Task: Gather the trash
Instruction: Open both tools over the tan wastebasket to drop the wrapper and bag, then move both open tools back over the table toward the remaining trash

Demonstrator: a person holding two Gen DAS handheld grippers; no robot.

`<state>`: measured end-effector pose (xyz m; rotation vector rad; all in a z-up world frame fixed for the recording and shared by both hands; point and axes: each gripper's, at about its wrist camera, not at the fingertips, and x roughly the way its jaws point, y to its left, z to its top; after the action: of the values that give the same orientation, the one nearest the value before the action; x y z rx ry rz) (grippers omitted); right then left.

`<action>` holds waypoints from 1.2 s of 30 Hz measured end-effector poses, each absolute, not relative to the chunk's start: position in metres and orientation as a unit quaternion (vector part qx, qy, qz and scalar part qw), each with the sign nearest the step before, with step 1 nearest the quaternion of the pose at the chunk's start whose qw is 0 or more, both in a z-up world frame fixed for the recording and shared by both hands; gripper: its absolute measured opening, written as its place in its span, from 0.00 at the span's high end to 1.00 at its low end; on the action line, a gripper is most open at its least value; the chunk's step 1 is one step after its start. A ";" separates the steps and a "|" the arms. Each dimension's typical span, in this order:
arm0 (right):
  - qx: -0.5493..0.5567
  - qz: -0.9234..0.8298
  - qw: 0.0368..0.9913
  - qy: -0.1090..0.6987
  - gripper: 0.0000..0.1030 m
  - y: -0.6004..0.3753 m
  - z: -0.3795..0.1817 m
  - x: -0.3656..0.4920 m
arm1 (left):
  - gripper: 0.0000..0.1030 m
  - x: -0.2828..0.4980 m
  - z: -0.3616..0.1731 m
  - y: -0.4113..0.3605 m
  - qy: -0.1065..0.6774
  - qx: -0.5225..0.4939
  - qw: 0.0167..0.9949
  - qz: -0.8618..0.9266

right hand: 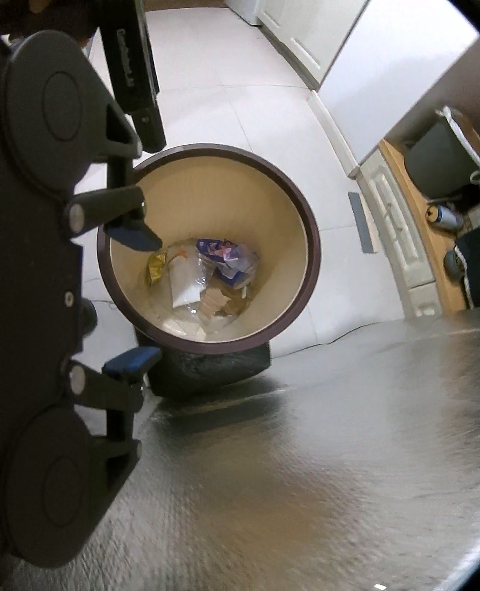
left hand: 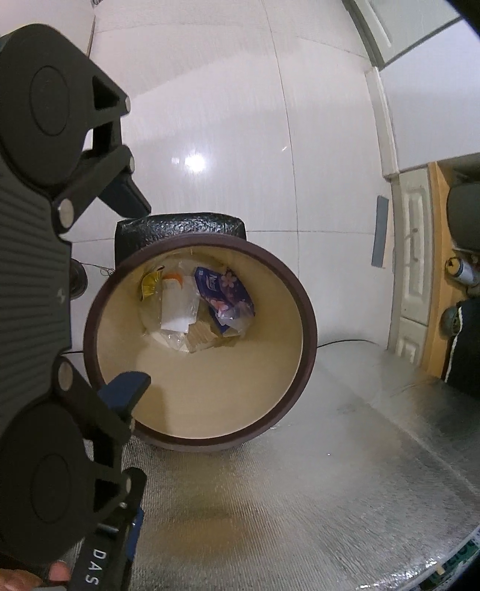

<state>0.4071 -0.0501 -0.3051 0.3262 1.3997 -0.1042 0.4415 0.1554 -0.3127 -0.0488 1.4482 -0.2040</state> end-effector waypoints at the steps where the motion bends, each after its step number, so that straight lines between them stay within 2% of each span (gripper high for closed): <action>1: 0.145 -0.045 0.754 0.640 0.40 -0.051 -0.302 0.407 | 0.08 0.439 -0.310 0.155 0.659 -0.022 0.746 -0.091; 8: 0.120 -0.035 0.774 0.621 0.23 -0.052 -0.272 0.400 | 0.00 0.419 -0.281 0.164 0.644 -0.025 0.761 -0.080; 10: 0.115 -0.035 0.779 0.616 0.22 -0.053 -0.263 0.395 | 0.00 0.413 -0.271 0.166 0.637 -0.022 0.766 -0.080; 17: 0.088 -0.032 0.797 0.597 0.07 -0.052 -0.235 0.380 | 0.00 0.393 -0.233 0.175 0.611 -0.013 0.788 -0.076; 23: 0.067 -0.031 0.809 0.583 0.00 -0.049 -0.214 0.362 | 0.00 0.375 -0.208 0.180 0.594 -0.014 0.801 -0.074; 36: 0.055 -0.031 0.843 0.535 0.00 -0.048 -0.165 0.320 | 0.00 0.332 -0.169 0.183 0.557 -0.016 0.828 -0.070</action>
<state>0.3204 -0.0484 -0.1649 0.1153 1.1291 -0.0647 0.3325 0.1826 -0.1689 -0.0349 1.1819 -0.1477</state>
